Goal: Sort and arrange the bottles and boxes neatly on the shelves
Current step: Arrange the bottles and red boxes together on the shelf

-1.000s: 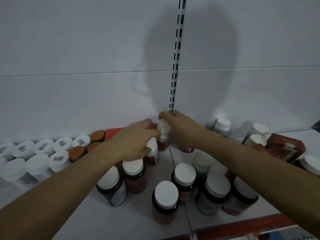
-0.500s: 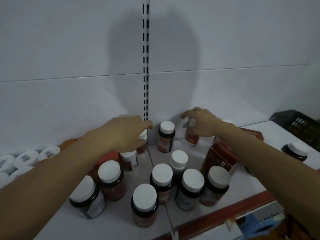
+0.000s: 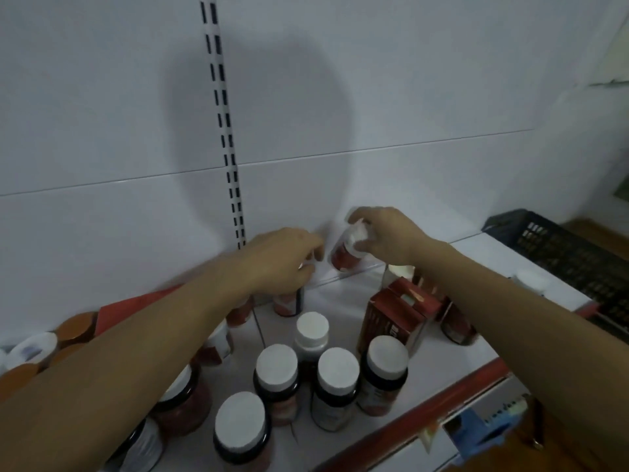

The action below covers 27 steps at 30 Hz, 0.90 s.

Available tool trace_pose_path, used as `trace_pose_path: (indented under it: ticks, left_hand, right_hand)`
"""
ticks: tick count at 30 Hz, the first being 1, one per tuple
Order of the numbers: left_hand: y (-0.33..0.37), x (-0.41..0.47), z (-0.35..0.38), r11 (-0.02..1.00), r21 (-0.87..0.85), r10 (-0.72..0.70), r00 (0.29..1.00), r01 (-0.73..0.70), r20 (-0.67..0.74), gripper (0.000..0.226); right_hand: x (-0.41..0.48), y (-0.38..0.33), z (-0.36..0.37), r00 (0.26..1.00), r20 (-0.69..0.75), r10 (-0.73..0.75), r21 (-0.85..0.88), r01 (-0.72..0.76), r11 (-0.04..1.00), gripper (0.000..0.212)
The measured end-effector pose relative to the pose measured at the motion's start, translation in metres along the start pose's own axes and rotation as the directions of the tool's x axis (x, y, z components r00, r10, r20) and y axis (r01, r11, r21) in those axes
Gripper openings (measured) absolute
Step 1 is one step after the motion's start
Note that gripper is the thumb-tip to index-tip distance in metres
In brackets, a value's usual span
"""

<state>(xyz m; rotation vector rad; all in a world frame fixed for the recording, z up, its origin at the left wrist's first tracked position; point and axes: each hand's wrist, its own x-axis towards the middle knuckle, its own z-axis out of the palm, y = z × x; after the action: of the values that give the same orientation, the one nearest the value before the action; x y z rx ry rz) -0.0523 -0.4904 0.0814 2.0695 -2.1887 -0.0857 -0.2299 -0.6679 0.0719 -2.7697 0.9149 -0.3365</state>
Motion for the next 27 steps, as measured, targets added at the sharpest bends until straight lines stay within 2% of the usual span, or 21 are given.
trace_pose_path:
  ticks: [2,4,6,9,11,14,17,20,23,27]
  left_hand:
    - [0.006,0.023,0.001,1.000,-0.021,0.021,0.999,-0.020,0.041,0.022]
    - [0.017,0.050,0.005,0.998,-0.044,0.040,0.998,-0.038,0.046,0.024]
    - [0.031,0.077,0.012,0.996,-0.053,0.077,0.996,-0.075,0.042,0.033]
    - [0.055,0.112,0.027,0.979,-0.041,0.205,0.975,-0.202,0.091,0.051]
    - [0.066,0.130,0.036,0.961,-0.078,0.274,0.948,-0.264,0.165,0.055]
    - [0.080,0.153,0.048,0.953,-0.052,0.301,0.920,-0.298,0.252,0.050]
    - [0.088,0.161,0.052,0.957,-0.089,0.291,0.920,-0.278,0.261,0.048]
    - [0.083,0.152,0.035,0.971,-0.124,0.227,0.956,-0.206,0.184,0.049]
    - [0.071,0.128,0.005,0.975,-0.185,0.126,0.992,-0.125,-0.006,0.048]
    - [0.060,0.076,-0.040,0.965,-0.256,-0.014,0.964,-0.057,-0.267,0.038]
  right_hand:
    - [-0.012,0.016,-0.024,0.979,-0.202,0.007,0.102,0.014,0.995,0.059]
    - [-0.028,0.035,-0.043,0.914,-0.405,0.038,0.189,0.043,0.981,0.059]
    - [-0.042,0.054,-0.054,0.851,-0.517,0.099,0.237,0.031,0.971,0.056]
    - [-0.056,0.082,-0.064,0.811,-0.563,0.158,0.298,0.021,0.954,0.050]
    - [-0.059,0.097,-0.067,0.810,-0.564,0.160,0.298,0.019,0.954,0.044]
    - [-0.061,0.117,-0.069,0.840,-0.528,0.122,0.258,0.023,0.966,0.039]
    - [-0.055,0.132,-0.071,0.885,-0.450,0.122,0.319,0.032,0.947,0.047]
    - [-0.044,0.137,-0.079,0.917,-0.395,0.061,0.324,0.077,0.943,0.048]
    - [-0.028,0.132,-0.091,0.921,-0.383,-0.068,0.288,0.190,0.939,0.042]
    - [-0.005,0.106,-0.101,0.902,-0.396,-0.172,0.304,0.306,0.902,0.035]
